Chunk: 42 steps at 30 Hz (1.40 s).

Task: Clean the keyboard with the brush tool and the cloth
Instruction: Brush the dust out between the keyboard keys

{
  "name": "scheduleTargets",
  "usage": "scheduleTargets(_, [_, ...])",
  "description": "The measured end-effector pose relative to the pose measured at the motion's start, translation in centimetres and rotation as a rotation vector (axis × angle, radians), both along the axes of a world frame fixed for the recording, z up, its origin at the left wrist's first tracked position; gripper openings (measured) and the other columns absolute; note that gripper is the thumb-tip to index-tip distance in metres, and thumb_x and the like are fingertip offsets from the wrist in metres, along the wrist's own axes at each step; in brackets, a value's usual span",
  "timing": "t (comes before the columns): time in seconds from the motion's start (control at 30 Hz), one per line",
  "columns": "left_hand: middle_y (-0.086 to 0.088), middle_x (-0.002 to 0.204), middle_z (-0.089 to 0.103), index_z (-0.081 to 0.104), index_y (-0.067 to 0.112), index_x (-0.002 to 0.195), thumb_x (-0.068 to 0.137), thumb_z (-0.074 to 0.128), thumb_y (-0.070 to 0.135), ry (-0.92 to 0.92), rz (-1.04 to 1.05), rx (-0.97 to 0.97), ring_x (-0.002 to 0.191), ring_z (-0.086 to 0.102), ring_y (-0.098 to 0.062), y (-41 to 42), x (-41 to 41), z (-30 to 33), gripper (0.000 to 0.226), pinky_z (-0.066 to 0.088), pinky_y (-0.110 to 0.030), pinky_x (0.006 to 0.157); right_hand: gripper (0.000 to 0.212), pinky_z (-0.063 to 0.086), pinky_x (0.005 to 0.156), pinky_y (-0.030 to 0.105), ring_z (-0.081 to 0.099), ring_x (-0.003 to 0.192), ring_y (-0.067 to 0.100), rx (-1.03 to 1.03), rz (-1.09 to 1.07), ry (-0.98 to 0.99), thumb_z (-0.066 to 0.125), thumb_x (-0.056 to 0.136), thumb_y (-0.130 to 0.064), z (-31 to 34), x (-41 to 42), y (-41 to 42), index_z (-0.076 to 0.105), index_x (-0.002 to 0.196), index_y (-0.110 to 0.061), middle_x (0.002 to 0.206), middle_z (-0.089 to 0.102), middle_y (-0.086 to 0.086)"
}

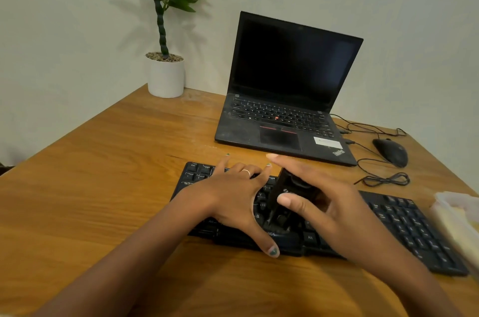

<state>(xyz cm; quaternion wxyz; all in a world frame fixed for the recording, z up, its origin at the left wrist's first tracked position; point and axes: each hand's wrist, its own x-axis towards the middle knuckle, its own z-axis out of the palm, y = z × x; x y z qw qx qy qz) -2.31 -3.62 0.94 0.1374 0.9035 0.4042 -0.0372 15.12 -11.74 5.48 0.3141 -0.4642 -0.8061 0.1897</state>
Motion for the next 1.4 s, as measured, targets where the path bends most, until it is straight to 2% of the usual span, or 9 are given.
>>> scheduleTargets(0.17, [0.002,0.163,-0.003,-0.013,0.024,0.153,0.062,0.063,0.082,0.032,0.011,-0.006,0.148,-0.007,-0.018,-0.2,0.0,0.2,0.132,-0.019,-0.053,0.114,0.051,0.053,0.080,0.024,0.053,0.105,0.000,0.067,-0.075,-0.224,0.045,0.079,-0.055,1.0,0.7,0.4,0.028,0.125,-0.069,0.112,0.056,-0.028])
scheduleTargets(0.4, [0.002,0.163,-0.002,-0.014,0.025,0.153,0.061,0.064,0.082,0.028,0.018,-0.018,0.148,-0.007,-0.018,-0.3,0.0,0.3,0.133,-0.019,-0.053,0.114,0.051,0.053,0.084,0.023,0.050,0.108,-0.010,0.000,-0.046,-0.229,0.047,0.080,-0.053,1.3,1.1,0.5,0.031,0.127,-0.065,0.120,0.051,-0.033])
scheduleTargets(0.57, [0.002,0.163,-0.004,-0.018,0.025,0.152,0.063,0.065,0.080,0.015,0.020,-0.020,0.148,-0.009,-0.018,-0.4,0.0,0.5,0.133,-0.021,-0.051,0.114,0.050,0.051,0.068,0.011,0.051,0.100,-0.016,0.091,-0.155,-0.045,0.047,0.078,-0.053,-0.5,0.0,0.3,0.032,0.123,-0.068,0.101,0.051,-0.044])
scheduleTargets(0.73, [0.003,0.163,-0.004,-0.019,0.025,0.152,0.063,0.064,0.080,0.018,0.017,-0.017,0.148,-0.008,-0.017,-0.3,0.0,0.5,0.134,-0.022,-0.048,0.112,0.051,0.053,0.071,0.026,0.058,0.087,0.005,0.243,-0.360,-0.197,0.051,0.085,-0.041,-0.9,1.7,0.4,0.035,0.131,-0.055,0.098,0.060,-0.014])
scheduleTargets(0.9, [0.003,0.163,-0.005,-0.020,0.024,0.152,0.063,0.064,0.080,0.022,0.020,-0.021,0.148,-0.009,-0.016,-0.4,0.1,0.6,0.134,-0.022,-0.048,0.111,0.049,0.044,0.058,0.002,0.043,0.089,-0.031,0.111,-0.284,0.001,0.057,0.085,-0.033,-1.4,0.7,0.1,0.036,0.121,-0.058,0.094,0.044,-0.034])
scheduleTargets(1.03, [0.003,0.163,-0.004,-0.020,0.025,0.151,0.064,0.064,0.080,0.029,0.018,-0.014,0.148,-0.009,-0.016,-0.4,0.1,0.5,0.134,-0.023,-0.047,0.110,0.051,0.053,0.071,0.019,0.055,0.092,-0.003,0.188,-0.334,-0.124,0.050,0.085,-0.045,-1.4,0.3,0.7,0.031,0.130,-0.059,0.101,0.056,-0.021])
scheduleTargets(1.13, [0.002,0.163,-0.004,-0.020,0.024,0.151,0.064,0.064,0.080,0.026,0.021,-0.022,0.148,-0.009,-0.017,-0.4,0.0,0.6,0.133,-0.023,-0.049,0.111,0.049,0.051,0.062,0.012,0.055,0.090,-0.012,0.060,-0.275,-0.010,0.055,0.085,-0.040,-1.2,-0.3,0.6,0.038,0.128,-0.056,0.094,0.051,-0.031])
scheduleTargets(1.27, [0.003,0.163,-0.005,-0.020,0.025,0.152,0.063,0.064,0.080,0.024,0.018,-0.022,0.148,-0.010,-0.017,-0.4,0.1,0.5,0.134,-0.022,-0.050,0.113,0.050,0.054,0.074,0.026,0.056,0.097,0.004,0.168,-0.409,-0.160,0.050,0.089,-0.043,-1.3,-0.4,1.4,0.032,0.135,-0.052,0.104,0.058,-0.016])
scheduleTargets(1.4, [0.001,0.163,-0.004,-0.020,0.025,0.151,0.063,0.065,0.080,0.019,0.023,-0.036,0.148,-0.011,-0.017,-0.4,0.0,0.5,0.134,-0.023,-0.050,0.113,0.047,0.049,0.059,0.008,0.051,0.086,-0.022,0.055,-0.322,-0.010,0.055,0.087,-0.036,-1.1,-0.5,1.5,0.040,0.129,-0.050,0.093,0.053,-0.028])
